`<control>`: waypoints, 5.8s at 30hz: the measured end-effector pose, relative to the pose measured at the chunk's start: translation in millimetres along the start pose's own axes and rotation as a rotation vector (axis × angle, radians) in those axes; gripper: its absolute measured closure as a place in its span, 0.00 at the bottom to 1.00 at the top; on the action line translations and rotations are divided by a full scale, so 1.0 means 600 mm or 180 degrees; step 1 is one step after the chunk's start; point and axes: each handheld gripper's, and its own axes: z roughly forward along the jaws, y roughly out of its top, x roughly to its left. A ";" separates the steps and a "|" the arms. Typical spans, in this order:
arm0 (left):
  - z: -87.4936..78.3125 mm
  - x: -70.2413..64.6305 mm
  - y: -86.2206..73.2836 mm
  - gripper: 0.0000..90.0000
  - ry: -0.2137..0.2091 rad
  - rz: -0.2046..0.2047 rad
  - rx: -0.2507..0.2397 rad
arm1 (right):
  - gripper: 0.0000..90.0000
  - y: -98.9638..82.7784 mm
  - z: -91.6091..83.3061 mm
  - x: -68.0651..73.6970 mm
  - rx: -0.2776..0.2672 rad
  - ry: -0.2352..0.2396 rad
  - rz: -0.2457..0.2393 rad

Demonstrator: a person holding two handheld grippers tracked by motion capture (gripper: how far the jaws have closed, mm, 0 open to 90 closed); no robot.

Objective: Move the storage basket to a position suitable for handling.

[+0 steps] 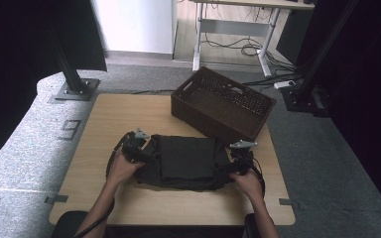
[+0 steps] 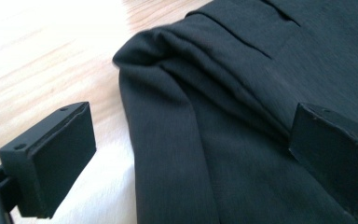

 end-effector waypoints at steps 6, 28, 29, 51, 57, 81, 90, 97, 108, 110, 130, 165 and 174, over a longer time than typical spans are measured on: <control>0.032 0.011 0.010 0.00 -0.0118 -0.0120 -0.0038 | 0.00 0.011 0.035 0.002 0.0052 -0.0003 0.0000; 0.050 0.019 -0.040 0.00 -0.0336 -0.0484 0.0117 | 0.14 -0.015 0.071 0.010 0.0150 0.0212 -0.0011; 0.044 0.015 -0.048 0.00 -0.0332 -0.0479 0.0119 | 0.14 -0.017 0.069 0.013 0.0153 0.0228 -0.0020; -0.042 -0.057 -0.138 0.01 -0.0366 -0.0351 0.0114 | 0.11 -0.075 0.014 0.083 0.0246 0.0406 -0.0248; -0.057 -0.074 -0.154 0.01 -0.0390 -0.0313 0.0116 | 0.11 -0.089 -0.002 0.097 0.0260 0.0415 -0.0311; -0.096 -0.093 -0.148 0.00 -0.0390 0.0073 0.0144 | 0.08 -0.099 -0.037 0.098 0.0355 0.0669 -0.0294; -0.137 -0.054 -0.122 0.02 -0.0077 0.0050 -0.0113 | 0.00 -0.062 -0.055 0.066 0.0241 0.0508 -0.0350; -0.149 -0.002 -0.155 0.00 0.0283 -0.0116 -0.0143 | 0.00 -0.026 -0.065 0.043 0.0093 0.0386 -0.0365; -0.123 0.041 -0.203 0.00 0.0499 -0.0312 0.0091 | 0.01 0.014 -0.063 0.010 0.0012 0.0260 -0.0342; -0.114 0.048 -0.212 0.00 0.0510 -0.0346 0.0173 | 0.01 0.026 -0.063 0.000 0.0002 0.0203 -0.0343; -0.099 0.055 -0.223 0.00 0.0416 -0.0474 0.0073 | 0.31 0.107 -0.088 -0.066 -0.0256 -0.0075 -0.0271; -0.098 0.054 -0.222 0.00 0.0436 -0.0500 0.0071 | 0.88 0.120 -0.033 -0.095 0.0015 0.0361 -0.0326; -0.098 0.054 -0.222 0.00 0.0436 -0.0501 0.0071 | 0.90 0.122 -0.024 -0.061 -0.0016 0.0523 -0.0411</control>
